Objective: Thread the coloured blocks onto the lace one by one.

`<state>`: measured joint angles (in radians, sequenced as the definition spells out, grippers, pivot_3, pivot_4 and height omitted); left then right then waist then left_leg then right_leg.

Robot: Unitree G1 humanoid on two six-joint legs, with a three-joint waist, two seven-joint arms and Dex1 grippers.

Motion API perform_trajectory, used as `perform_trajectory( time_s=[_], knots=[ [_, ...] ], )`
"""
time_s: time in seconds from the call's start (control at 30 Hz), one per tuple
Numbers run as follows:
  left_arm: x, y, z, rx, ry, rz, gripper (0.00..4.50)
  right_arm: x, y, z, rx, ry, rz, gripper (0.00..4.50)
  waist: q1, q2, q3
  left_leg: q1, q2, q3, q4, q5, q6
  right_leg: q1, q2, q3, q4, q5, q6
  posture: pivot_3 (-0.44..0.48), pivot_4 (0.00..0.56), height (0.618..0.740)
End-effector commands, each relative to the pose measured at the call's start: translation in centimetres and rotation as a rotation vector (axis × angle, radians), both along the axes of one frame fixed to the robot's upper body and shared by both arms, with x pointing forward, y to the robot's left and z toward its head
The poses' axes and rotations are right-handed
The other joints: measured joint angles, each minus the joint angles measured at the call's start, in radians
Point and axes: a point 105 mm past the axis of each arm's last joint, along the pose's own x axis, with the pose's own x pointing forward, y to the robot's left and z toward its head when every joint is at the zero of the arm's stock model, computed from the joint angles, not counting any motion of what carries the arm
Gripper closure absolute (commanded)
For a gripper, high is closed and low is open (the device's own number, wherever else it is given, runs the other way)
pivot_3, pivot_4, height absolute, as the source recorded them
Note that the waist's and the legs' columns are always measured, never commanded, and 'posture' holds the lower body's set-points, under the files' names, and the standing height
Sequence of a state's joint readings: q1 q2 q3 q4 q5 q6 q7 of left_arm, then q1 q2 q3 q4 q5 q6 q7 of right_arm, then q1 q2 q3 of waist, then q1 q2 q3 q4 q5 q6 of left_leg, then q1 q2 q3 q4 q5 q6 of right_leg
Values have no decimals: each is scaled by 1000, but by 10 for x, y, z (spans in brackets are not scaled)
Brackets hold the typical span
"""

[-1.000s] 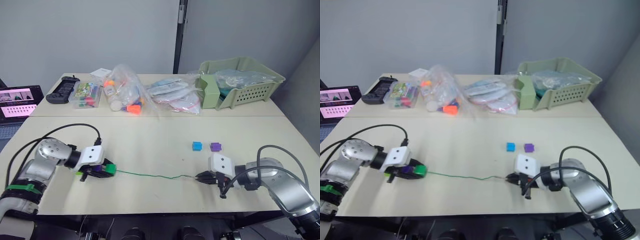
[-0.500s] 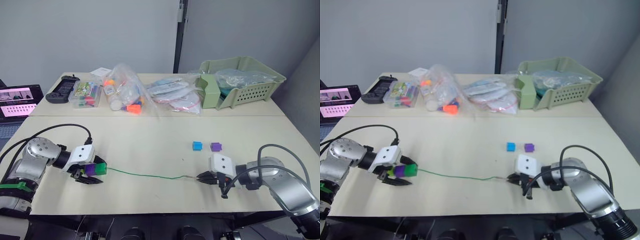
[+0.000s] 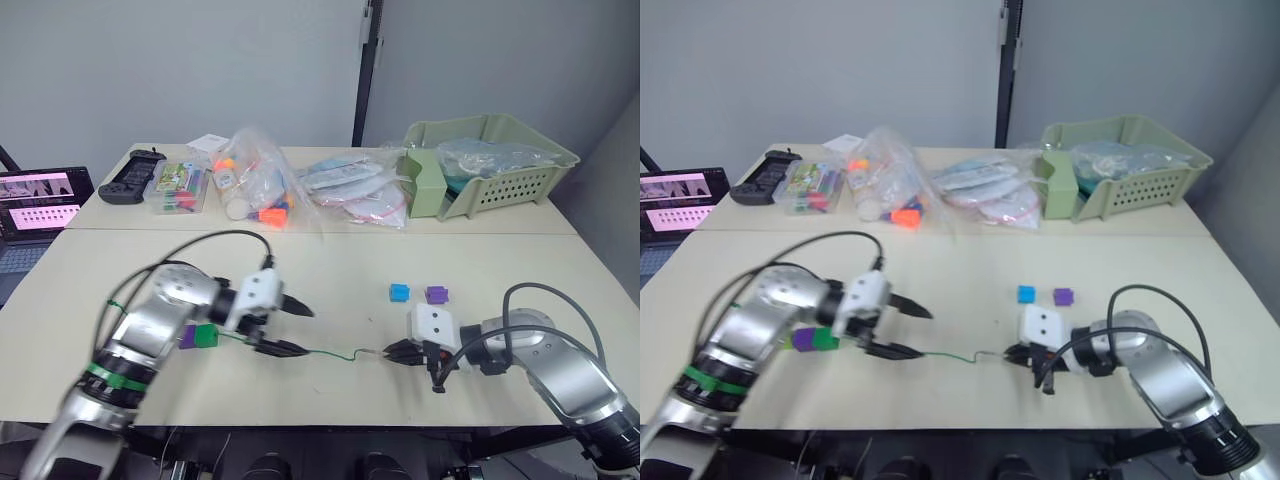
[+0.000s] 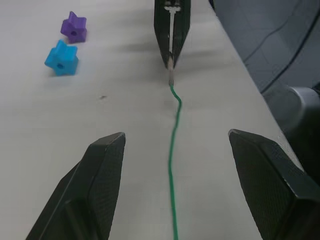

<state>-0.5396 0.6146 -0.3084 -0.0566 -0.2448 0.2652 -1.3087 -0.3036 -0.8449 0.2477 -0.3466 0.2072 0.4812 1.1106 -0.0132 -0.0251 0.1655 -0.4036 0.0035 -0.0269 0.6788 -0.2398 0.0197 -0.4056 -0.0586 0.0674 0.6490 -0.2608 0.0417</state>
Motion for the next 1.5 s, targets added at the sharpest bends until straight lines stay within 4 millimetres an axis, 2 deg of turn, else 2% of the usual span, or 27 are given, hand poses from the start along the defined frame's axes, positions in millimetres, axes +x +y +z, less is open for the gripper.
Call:
perform_trajectory(
  time_s=[0.03, 0.17, 0.37, 0.47, 0.6, 0.73, 1.07, 1.17, 1.33, 1.4, 1.5],
  knots=[
    [-2, -24, -6, 3, -69, -2, 1027, 0, 7, 8, 1, -37, 20, 4500, -1, 0, 0, 0, 0, 0, 0, 0, 0, 0, 0, 0, 0, 0, 0, 0, 150, 740],
    [0, -47, -19, 0, -82, 24, 1027, -1, 9, 5, -2, -36, 22, 4500, 1, 0, 0, 0, -1, -1, 0, 0, 0, 0, 0, 0, 0, 0, 0, 0, 150, 740],
    [2, -54, -26, 22, -80, 17, 1027, 0, 11, 4, -3, -39, 19, 4500, 1, 0, 0, 0, -2, -1, 0, 0, 0, 0, -1, 0, 0, 0, 0, 0, 150, 740],
    [1, -56, -31, 35, -59, 20, 1828, 0, 11, 4, -3, -42, 18, 4500, 1, 0, 0, 0, -2, -1, 0, 0, 0, 0, -1, 0, 0, 0, 0, 0, 150, 740],
    [2, -59, -31, 24, -59, 20, 3304, 1, 11, 4, -2, -43, 19, 4500, 1, 0, 0, 0, -2, -1, 0, 0, 0, 0, -1, 0, 0, 0, 0, 0, 150, 740],
    [3, -62, -30, 21, -61, 17, 4465, 1, 12, 4, -3, -45, 20, 4500, 1, 0, 0, 0, -2, -1, 0, 0, 0, 0, -1, 0, 0, 0, 0, 0, 150, 740],
    [5, -62, -31, 24, -63, 19, 4465, -1, 10, 1, -18, -39, 24, 4500, 1, 0, 0, 0, -2, -1, 0, 0, 0, 0, -1, 0, 0, 0, 0, 0, 150, 740],
    [5, -62, -31, 27, -62, 18, 4465, -1, 13, 5, 27, -32, -2, 4500, 1, 0, 0, 0, -2, -1, 0, 0, 0, 0, -1, 0, 0, 0, 0, 0, 150, 740],
    [5, -58, -31, 48, -64, 19, 4500, 2, 0, 15, 100, -40, -136, 2856, 4, 0, 0, 0, -3, -2, 0, 0, 0, 1, -2, 1, 0, 0, 0, 0, 150, 740],
    [6, -57, -30, 53, -69, 21, 4500, 6, -12, 20, 147, -47, -244, 2118, 5, 0, 0, 0, -3, -2, 0, 0, 0, 1, -2, 1, 0, 0, 1, 0, 150, 740],
    [5, -55, -28, 58, -72, 22, 4500, 10, -38, 28, 295, -80, -516, 1115, 8, 0, 0, 0, -3, -3, 0, 0, 0, 1, -2, 1, 0, 0, 1, 0, 150, 740]
  ],
)
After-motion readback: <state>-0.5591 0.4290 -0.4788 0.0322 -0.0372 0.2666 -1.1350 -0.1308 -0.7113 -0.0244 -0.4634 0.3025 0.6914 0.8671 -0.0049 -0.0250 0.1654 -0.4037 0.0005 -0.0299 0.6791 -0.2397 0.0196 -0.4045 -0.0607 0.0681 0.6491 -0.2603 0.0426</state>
